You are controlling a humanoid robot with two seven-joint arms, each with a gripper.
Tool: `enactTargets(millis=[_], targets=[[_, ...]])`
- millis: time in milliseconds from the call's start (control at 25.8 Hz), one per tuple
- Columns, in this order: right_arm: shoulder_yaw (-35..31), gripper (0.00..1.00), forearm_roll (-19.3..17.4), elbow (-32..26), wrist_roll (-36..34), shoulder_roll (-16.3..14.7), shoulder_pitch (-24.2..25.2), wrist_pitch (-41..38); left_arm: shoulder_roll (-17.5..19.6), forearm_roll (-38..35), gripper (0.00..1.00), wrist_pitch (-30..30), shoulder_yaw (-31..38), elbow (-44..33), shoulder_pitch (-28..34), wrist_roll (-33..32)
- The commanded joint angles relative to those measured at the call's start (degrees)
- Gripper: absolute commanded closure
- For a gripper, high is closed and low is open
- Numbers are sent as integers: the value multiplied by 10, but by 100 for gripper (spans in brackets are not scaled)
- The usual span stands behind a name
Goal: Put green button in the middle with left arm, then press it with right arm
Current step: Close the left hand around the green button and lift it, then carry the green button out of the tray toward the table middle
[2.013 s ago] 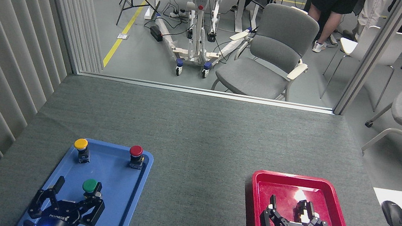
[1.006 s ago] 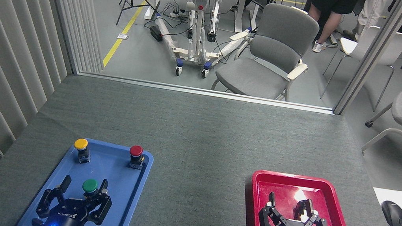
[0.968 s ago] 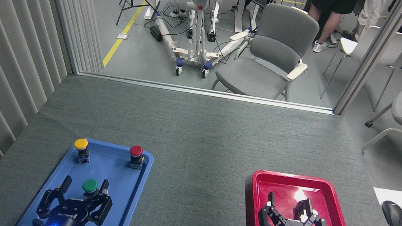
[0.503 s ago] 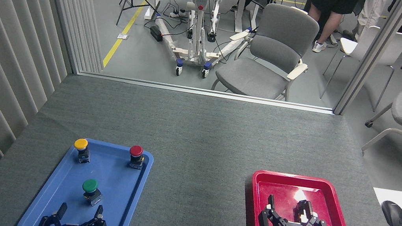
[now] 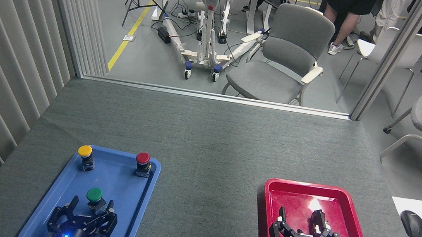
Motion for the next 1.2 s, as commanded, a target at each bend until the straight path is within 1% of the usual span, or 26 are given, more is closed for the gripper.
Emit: enactTargets(millis=[0, 116, 155, 194, 232, 271, 387, 465, 503, 581, 658, 697, 735, 774, 852, 890, 929, 968, 1045, 1161], targets=[[-3, 0, 0, 1, 0, 2, 0, -5, 5, -2, 36, -4, -2, 41, -24, -1], [-3, 0, 0, 3, -2, 3, 0, -7, 8, -2, 62, -5, -3, 45, -27, 2], [-3, 0, 1, 3, -2, 3, 0, -8, 8, -2, 72, -5, -3, 46, -27, 5], [-4, 0, 1, 5, -2, 4, 0, -10, 9, -3, 85, -5, -3, 46, -27, 10], [-5, 0, 1, 5, -2, 4, 0, -12, 9, -3, 95, -5, -3, 47, -27, 12], [-5, 0, 2, 5, -2, 4, 0, -12, 10, -3, 100, -6, -3, 48, -27, 13], [-5, 0, 2, 5, -2, 2, 1, -13, 18, -2, 100, -8, -4, 40, -22, 13], [-5, 0, 2, 5, -3, -1, 1, -14, 19, -1, 100, -13, -5, 8, -14, 12], [-4, 0, 1, 5, -3, -3, 1, -10, 22, -1, 100, -28, -6, -19, -6, 12], [-3, 0, 0, 5, -3, -6, 0, -7, 31, -1, 100, -98, -18, -76, -5, 13], [-2, 0, 0, 5, -2, -7, -2, -6, 24, 0, 100, -138, -57, -101, -21, 13], [-1, 0, 0, 5, -1, -7, -2, -6, 17, 6, 100, -139, -91, -100, -39, 13], [-1, 0, 1, 5, -1, -7, -2, -7, 2, 8, 100, -136, -127, -91, -58, 13], [-1, 0, 1, 5, -2, -7, -1, -7, -13, 10, 100, -132, -160, -66, -76, 14], [-1, 0, 1, 5, -2, -8, -1, -7, -56, 1, 100, -127, -208, 30, -114, 17], [-1, 0, 1, 5, -3, -8, -1, -7, -81, -4, 100, -116, -228, 77, -132, 19], [0, 0, 1, 5, -3, -8, 0, -6, -98, -15, 100, -96, -245, 110, -143, 19], [-1, 0, 1, 5, -3, -8, 0, -6, -105, -24, 100, -76, -260, 126, -145, 19], [0, 0, 1, 5, -3, -8, 0, -7, -105, -26, 100, -38, -294, 135, -146, 19], [-1, 0, 1, 7, -3, -8, 0, -9, -104, -19, 100, -6, -332, 135, -147, 19]])
